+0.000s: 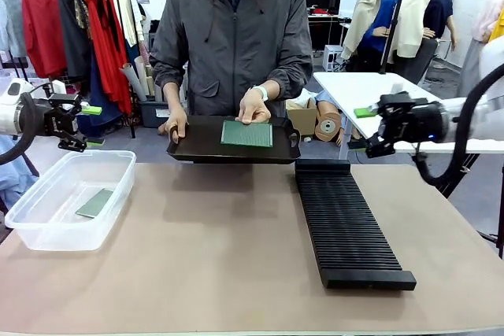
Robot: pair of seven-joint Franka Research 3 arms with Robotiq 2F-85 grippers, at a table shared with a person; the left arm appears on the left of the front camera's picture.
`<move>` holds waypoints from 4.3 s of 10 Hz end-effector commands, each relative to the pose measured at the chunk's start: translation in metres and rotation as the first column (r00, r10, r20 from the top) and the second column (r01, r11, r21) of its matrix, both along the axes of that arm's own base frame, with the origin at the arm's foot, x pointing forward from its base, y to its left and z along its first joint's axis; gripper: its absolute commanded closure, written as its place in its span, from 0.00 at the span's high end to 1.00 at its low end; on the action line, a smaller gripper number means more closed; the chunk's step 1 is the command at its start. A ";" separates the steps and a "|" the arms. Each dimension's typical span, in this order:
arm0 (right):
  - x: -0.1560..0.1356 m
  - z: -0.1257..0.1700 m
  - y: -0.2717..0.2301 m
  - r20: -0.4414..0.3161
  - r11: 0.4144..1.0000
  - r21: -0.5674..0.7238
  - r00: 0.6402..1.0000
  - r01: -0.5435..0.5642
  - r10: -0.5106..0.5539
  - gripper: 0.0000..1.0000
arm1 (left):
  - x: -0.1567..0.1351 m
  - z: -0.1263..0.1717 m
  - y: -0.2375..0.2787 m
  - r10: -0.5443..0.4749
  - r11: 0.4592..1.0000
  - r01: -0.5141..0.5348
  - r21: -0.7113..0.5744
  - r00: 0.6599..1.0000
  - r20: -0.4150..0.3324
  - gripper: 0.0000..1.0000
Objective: Sort PCBs into racks and boxes based on the side picked up.
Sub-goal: Pick up the Blank PCB handed by the Human.
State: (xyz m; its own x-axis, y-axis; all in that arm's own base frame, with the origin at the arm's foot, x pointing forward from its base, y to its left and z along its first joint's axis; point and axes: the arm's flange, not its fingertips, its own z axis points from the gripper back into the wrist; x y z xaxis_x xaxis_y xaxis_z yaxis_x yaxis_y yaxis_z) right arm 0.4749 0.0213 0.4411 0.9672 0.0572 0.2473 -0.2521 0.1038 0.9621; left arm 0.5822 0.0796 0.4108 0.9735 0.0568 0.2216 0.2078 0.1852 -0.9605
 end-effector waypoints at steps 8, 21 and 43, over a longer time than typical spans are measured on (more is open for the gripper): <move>0.071 -0.054 0.053 0.133 0.994 0.096 0.990 -0.060 0.047 1.00 | -0.002 0.002 0.000 -0.002 1.000 0.002 0.005 1.000 -0.011 1.00; 0.102 -0.071 0.138 0.148 0.993 0.106 0.986 0.054 -0.070 1.00 | -0.002 0.002 0.000 -0.002 1.000 0.002 0.005 1.000 -0.011 1.00; 0.107 -0.079 0.157 0.113 0.997 0.076 0.993 0.013 -0.022 0.00 | -0.002 0.002 0.000 -0.002 1.000 0.002 0.005 1.000 -0.011 1.00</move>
State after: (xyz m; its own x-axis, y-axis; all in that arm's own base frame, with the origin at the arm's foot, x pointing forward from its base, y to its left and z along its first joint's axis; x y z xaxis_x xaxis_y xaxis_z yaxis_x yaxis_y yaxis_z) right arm 0.5823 0.1776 0.3615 0.9347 0.0178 0.3550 -0.3554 0.0397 0.9339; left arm 0.5822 0.0794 0.4106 0.9736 0.0565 0.2211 0.2073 0.1853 -0.9606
